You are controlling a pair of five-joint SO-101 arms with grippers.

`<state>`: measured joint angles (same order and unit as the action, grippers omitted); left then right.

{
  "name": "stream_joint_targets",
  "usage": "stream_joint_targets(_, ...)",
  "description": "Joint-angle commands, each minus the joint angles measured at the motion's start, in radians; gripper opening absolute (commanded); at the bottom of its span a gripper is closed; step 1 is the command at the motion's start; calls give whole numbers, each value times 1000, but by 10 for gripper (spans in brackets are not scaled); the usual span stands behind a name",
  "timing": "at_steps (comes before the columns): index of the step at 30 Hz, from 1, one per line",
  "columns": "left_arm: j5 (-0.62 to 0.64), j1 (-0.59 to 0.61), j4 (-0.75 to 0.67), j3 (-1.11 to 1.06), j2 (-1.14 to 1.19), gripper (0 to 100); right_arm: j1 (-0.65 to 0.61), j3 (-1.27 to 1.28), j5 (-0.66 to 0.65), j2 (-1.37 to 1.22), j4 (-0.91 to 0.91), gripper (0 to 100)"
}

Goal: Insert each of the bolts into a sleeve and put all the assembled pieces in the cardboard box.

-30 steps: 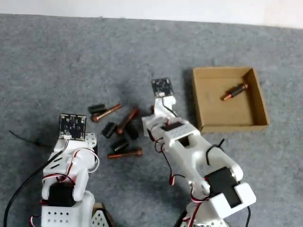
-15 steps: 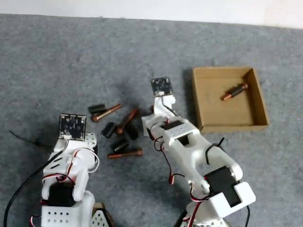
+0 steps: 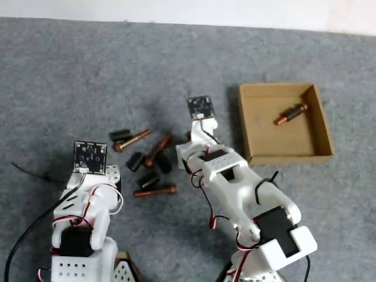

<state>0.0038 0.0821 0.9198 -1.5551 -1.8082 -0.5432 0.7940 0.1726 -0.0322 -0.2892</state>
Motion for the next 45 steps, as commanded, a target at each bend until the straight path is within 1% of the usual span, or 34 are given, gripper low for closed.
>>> stream_joint_targets(1,-3,12,-17,15,-5,11,2,-33,3,-10,-5,178)
stream_joint_targets(6,-3,12,-17,15,-5,11,2,-35,3,-10,-5,91)
stream_joint_targets(8,-3,13,-17,15,-5,11,4,-33,3,-10,-5,83)
stream_joint_targets(31,-5,13,-21,12,-5,11,27,-38,-5,-4,-8,87)
stream_joint_targets(34,-5,38,-21,15,-5,11,25,-38,-64,-4,-8,125)
stream_joint_targets(37,0,85,-21,16,-5,11,24,-38,-80,-1,-8,158)
stream_joint_targets(39,2,94,-21,16,-5,11,25,-38,-80,30,-27,160)
stream_joint_targets(42,2,94,-21,16,-5,11,18,-39,-81,150,-120,160)
stream_joint_targets(45,2,96,-23,16,-5,11,-41,-33,-92,305,-182,160)
